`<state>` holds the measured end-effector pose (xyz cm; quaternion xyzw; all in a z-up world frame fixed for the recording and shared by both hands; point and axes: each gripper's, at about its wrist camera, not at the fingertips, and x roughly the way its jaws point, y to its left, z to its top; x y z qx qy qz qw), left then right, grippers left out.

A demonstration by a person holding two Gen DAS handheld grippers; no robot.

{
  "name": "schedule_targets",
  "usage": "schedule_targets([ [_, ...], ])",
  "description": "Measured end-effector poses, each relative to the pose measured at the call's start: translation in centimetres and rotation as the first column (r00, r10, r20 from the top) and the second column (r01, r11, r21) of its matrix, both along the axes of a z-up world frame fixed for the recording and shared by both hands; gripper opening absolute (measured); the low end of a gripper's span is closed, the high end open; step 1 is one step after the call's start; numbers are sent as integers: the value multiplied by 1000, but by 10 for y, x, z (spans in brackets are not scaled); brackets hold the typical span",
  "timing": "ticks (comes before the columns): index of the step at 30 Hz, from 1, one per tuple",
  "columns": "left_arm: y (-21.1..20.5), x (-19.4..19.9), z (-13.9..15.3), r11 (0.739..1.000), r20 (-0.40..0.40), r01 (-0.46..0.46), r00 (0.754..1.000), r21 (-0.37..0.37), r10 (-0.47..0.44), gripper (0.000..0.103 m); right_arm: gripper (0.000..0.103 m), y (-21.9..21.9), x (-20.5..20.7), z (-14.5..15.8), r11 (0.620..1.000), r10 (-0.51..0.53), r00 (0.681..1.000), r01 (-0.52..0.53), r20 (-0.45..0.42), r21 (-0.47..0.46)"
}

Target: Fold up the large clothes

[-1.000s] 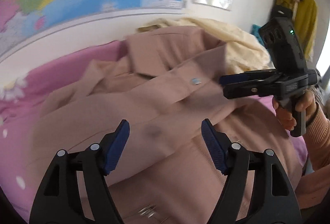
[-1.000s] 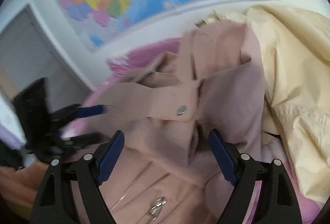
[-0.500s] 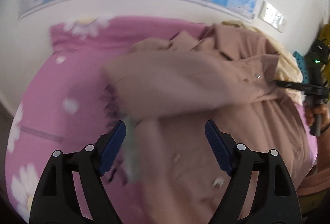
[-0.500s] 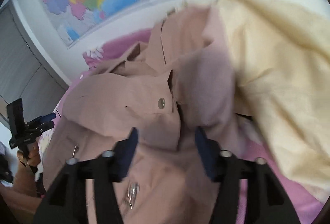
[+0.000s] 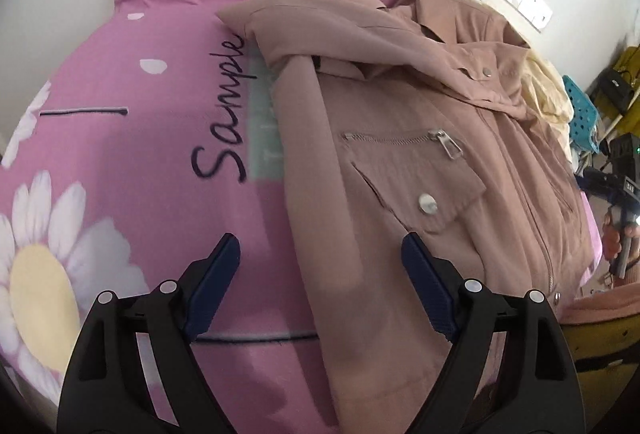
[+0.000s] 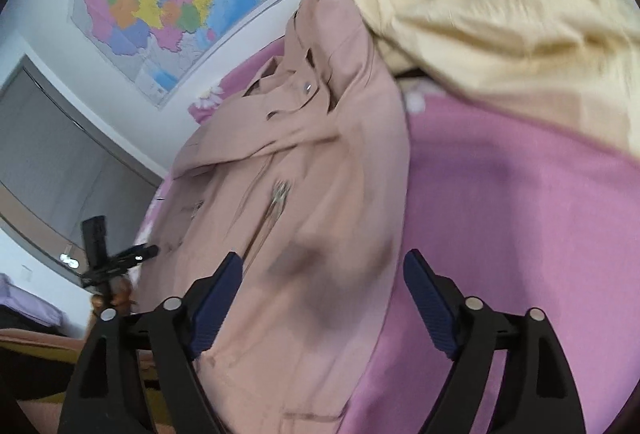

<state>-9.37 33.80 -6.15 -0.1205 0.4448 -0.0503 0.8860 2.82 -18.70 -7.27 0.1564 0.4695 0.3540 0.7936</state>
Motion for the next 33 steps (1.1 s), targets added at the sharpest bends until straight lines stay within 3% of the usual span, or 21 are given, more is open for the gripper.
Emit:
schedule_targets([
  [4, -10, -7, 0, 1000, 2, 14, 1000, -6, -14, 86, 82, 2, -15, -7, 1000, 18, 1000, -18, -7, 1],
  [9, -26, -14, -3, 999, -3, 22, 1000, 46, -22, 89, 82, 7, -23, -16, 999, 31, 999, -31, -21, 11],
  [15, -46, -13, -6, 987, -27, 8, 1000, 160, -4, 89, 86, 14, -30, -20, 999, 48, 999, -48, -6, 7],
  [20, -52, -14, -7, 983, -27, 3, 1000, 186, 2, 89, 87, 23, -30, -18, 998, 51, 999, -51, 10, -22],
  [29, -58, -15, -6, 985, -38, 27, 999, 169, -21, 89, 90, 36, -34, -17, 997, 70, 997, -70, 28, -23],
  [33, -59, -20, -1, 995, -38, 84, 996, 46, -82, 86, 89, 45, -35, -18, 995, 100, 994, -100, 31, -1],
])
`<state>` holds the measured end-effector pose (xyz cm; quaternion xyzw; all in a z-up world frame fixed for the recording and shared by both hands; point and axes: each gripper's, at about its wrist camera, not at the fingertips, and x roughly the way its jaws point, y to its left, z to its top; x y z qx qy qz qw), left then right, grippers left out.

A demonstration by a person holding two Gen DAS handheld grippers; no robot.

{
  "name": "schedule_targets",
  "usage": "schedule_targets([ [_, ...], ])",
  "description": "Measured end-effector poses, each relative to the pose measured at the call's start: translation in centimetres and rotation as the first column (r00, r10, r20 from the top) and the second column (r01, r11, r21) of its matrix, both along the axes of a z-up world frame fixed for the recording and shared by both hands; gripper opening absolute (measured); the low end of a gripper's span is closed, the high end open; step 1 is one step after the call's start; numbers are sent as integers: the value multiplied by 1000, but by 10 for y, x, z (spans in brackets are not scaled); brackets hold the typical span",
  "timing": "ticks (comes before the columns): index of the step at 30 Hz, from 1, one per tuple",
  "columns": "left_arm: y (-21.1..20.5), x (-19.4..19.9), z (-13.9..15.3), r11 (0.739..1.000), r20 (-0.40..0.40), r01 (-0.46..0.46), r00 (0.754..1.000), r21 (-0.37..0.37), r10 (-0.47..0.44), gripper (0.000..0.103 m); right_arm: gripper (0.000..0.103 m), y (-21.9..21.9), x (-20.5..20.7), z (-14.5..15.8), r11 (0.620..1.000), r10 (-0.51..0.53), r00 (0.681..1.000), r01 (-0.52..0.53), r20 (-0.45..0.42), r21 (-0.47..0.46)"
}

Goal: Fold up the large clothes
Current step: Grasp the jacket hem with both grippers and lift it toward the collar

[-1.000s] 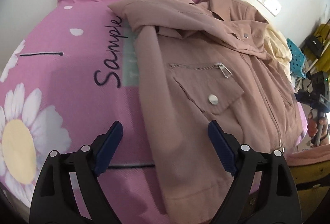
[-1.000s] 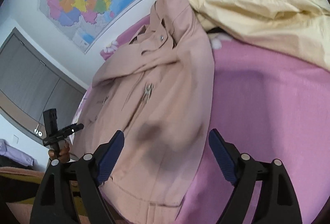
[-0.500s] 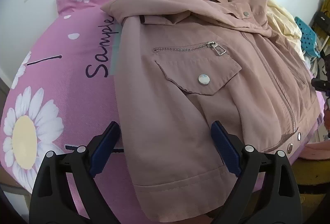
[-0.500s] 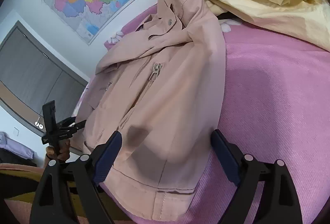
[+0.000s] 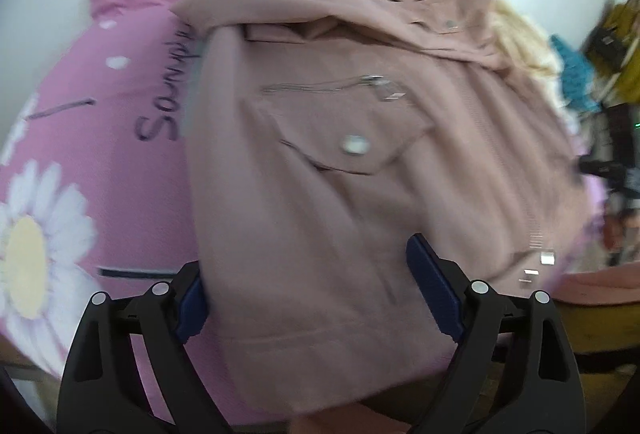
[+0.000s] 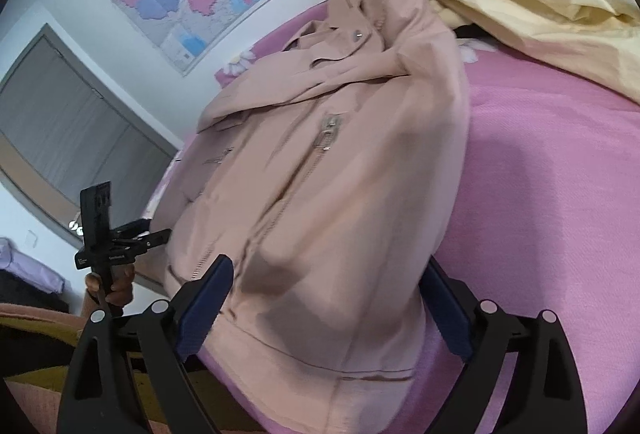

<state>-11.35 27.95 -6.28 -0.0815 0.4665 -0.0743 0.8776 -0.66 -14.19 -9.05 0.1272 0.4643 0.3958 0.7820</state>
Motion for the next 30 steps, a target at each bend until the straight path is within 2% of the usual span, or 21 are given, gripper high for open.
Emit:
schedule_targets([
  [3, -3, -3, -1, 1000, -7, 11, 1000, -5, -11, 86, 89, 4, 0, 0, 1000, 19, 1000, -19, 5, -1],
  [6, 2, -3, -2, 999, -1, 15, 1000, -51, -15, 88, 89, 4, 2, -1, 999, 29, 1000, -29, 1, 17],
  [9, 2, 0, -4, 996, 19, 34, 999, -80, -33, 98, 89, 9, 6, -4, 999, 29, 1000, -29, 5, 42],
  [13, -16, 7, -6, 999, 28, 38, 999, 23, -39, 97, 90, 15, 8, -6, 997, 38, 999, -39, 22, 63],
  [15, -15, 10, -6, 999, 28, 33, 999, 14, -33, 97, 87, 15, 7, -5, 998, 46, 999, -48, 25, 50],
  [16, -12, 10, -5, 1000, 30, 27, 999, 7, -28, 93, 85, 12, 6, -4, 999, 36, 999, -37, 27, 33],
  [17, -11, 9, -4, 1000, 36, 14, 999, 11, -14, 78, 83, 7, 7, -4, 999, 22, 1000, -23, 20, 26],
  [19, -6, 9, -2, 1000, 31, -13, 999, 14, 12, 61, 83, -2, 7, -6, 999, 17, 1000, -17, 4, 42],
  [21, 0, 9, -2, 999, 24, -35, 999, -7, 35, 54, 83, -5, 6, -8, 999, 17, 1000, -17, 3, 50],
  [22, 3, 10, -1, 998, 20, -54, 998, -15, 54, 44, 83, -3, 4, -8, 999, 16, 1000, -17, 15, 42],
  [23, 6, 10, -1, 997, 13, -67, 998, -25, 67, 28, 75, 1, 2, -7, 1000, 18, 999, -19, 34, 20],
  [24, 9, 11, -2, 996, 4, -78, 997, -43, 78, 20, 47, 4, 1, -8, 1000, 29, 999, -29, 42, 6],
  [25, 13, 11, -1, 994, -2, -93, 996, -60, 93, 10, 33, 8, 2, -10, 998, 53, 998, -54, 21, 24],
  [26, 14, 10, 0, 993, 0, -98, 995, -71, 98, 7, 17, 9, 2, -11, 996, 66, 998, -66, 2, 53],
  [28, 21, 5, 8, 987, 18, -104, 994, -120, 107, 6, 12, 9, -4, -3, 997, 62, 998, -63, 32, 46],
  [30, 27, -2, 20, 981, 45, -102, 993, -167, 111, 5, 6, 1, -10, 11, 993, 60, 997, -64, 48, 98],
])
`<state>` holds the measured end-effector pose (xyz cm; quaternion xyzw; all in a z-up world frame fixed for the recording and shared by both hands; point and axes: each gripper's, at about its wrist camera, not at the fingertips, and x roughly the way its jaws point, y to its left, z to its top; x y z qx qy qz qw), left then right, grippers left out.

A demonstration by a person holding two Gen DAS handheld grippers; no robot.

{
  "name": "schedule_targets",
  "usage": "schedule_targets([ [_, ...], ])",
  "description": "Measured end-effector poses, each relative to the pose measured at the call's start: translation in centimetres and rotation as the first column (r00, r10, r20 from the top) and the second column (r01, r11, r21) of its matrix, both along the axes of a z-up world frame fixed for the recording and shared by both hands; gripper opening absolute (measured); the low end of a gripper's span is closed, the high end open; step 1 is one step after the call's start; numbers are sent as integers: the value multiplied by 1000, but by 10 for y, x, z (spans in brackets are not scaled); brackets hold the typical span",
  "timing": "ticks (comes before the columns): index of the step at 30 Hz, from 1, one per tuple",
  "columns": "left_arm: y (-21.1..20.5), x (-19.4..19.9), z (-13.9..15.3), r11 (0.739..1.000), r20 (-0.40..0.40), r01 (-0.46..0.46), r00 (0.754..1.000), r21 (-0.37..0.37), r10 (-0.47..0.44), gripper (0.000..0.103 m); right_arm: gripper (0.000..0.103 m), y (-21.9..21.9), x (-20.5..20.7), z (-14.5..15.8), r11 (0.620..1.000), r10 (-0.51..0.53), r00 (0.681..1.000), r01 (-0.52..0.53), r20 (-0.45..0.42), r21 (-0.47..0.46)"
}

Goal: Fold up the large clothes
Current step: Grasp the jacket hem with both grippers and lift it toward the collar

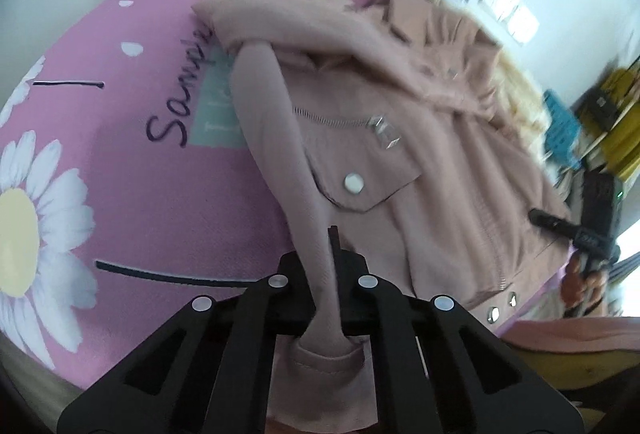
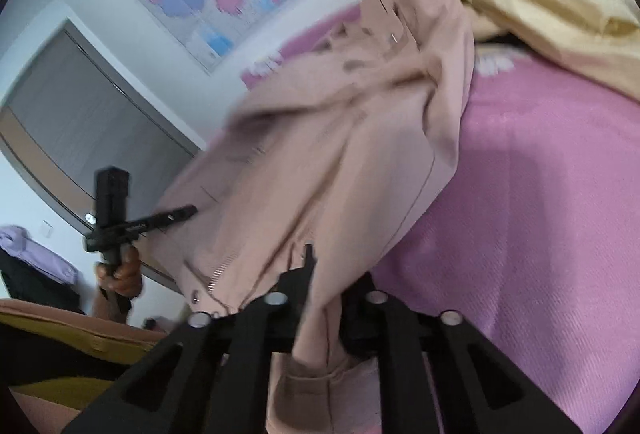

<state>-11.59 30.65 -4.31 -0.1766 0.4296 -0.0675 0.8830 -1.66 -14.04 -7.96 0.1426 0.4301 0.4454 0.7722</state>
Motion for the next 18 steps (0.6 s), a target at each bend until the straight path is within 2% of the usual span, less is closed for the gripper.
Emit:
schedule_targets([
  [5, 15, -32, 40, 994, 117, 10, 993, -107, 3, 4, 5, -25, -31, 53, 991, 6, 995, -19, 99, 130],
  [7, 15, -45, 53, 990, 160, 38, 987, -138, -16, 4, 5, -34, -49, 72, 987, 25, 988, -48, 149, 153],
  [9, 16, -58, 59, 989, 189, 46, 982, -143, -18, 5, 6, -38, -60, 77, 985, 60, 985, -85, 163, 153],
  [11, 18, -62, 53, 991, 170, 38, 985, -130, -15, 5, 8, -36, -59, 67, 988, 81, 990, -95, 114, 124],
  [13, 21, -59, 34, 992, 112, 21, 994, -128, -6, 5, 11, -34, -51, 45, 995, 60, 997, -62, 38, 73],
  [15, 24, -53, 10, 989, 40, 18, 999, -147, -12, 5, 21, -31, -45, 18, 997, 63, 997, -60, -54, 48],
  [16, 23, -49, -2, 989, 4, 13, 1000, -149, -13, 6, 23, -33, -43, 9, 998, 51, 995, -48, -83, 37],
  [18, 23, -47, -15, 984, -28, 26, 999, -178, -31, 9, 32, -34, -42, -5, 997, 66, 988, -58, -143, 55],
])
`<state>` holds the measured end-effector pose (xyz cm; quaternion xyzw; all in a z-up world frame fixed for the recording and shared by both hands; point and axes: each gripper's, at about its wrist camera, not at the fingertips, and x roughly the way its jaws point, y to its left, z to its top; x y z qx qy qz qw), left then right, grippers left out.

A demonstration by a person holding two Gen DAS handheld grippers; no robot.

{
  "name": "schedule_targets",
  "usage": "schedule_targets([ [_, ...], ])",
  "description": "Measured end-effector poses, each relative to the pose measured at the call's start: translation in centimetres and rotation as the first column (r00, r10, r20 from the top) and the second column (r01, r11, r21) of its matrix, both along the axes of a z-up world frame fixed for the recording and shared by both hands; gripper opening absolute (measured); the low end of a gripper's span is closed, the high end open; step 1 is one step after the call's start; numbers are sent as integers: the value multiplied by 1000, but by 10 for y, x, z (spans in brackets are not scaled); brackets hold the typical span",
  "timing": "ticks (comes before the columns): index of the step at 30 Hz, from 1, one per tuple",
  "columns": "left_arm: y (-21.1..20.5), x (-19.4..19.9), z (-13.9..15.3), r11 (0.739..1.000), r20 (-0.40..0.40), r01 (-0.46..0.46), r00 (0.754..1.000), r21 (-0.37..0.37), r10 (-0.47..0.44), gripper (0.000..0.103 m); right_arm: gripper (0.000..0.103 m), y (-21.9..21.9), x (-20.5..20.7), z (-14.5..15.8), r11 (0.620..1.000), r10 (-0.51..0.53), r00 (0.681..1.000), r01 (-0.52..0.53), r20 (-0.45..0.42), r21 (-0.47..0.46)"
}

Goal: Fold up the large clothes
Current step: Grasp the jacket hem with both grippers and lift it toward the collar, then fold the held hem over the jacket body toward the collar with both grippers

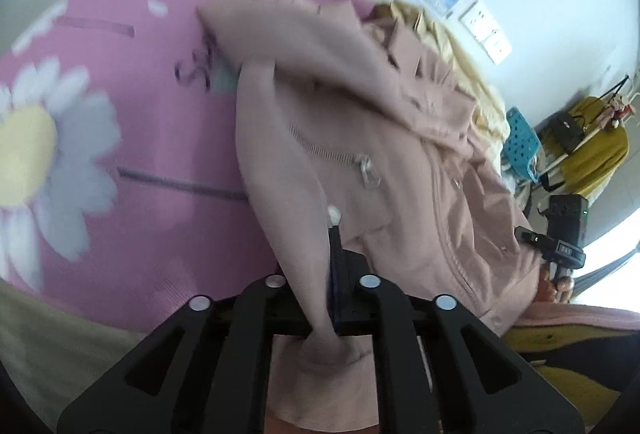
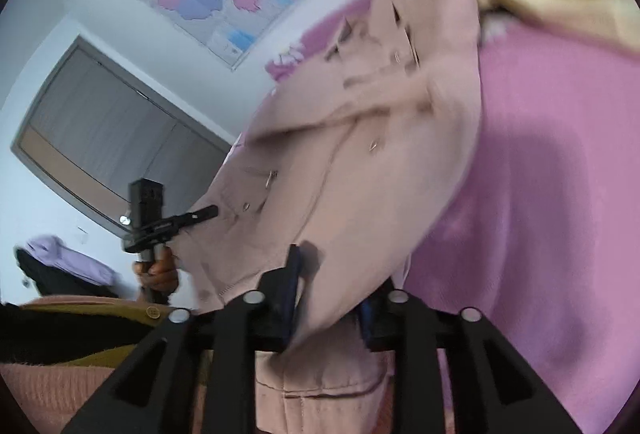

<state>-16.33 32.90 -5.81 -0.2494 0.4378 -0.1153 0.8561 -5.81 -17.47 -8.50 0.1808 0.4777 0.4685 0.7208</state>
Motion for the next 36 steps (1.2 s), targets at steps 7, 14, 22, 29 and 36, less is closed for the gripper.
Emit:
schedule_targets([
  [7, -14, -1, -7, 997, -17, 61, 998, 40, -61, 25, 49, 9, -15, -20, 996, 60, 997, -63, -43, -63],
  [14, -12, -3, 19, 998, 42, 32, 999, 60, -34, 3, 6, 7, -13, 10, 999, 24, 999, -25, 25, 42],
  [22, 0, 13, 64, 999, 98, 14, 995, 39, -18, 3, 6, -9, 17, 49, 985, -78, 995, 67, 64, 162],
  [29, 6, 46, 97, 998, 110, 10, 994, 62, -17, 4, 6, -6, 57, 75, 971, -123, 990, 104, 75, 214],
  [36, 18, 86, 123, 995, 95, 1, 995, 96, -10, 4, 6, -7, 103, 91, 959, -169, 984, 150, 58, 242],
])
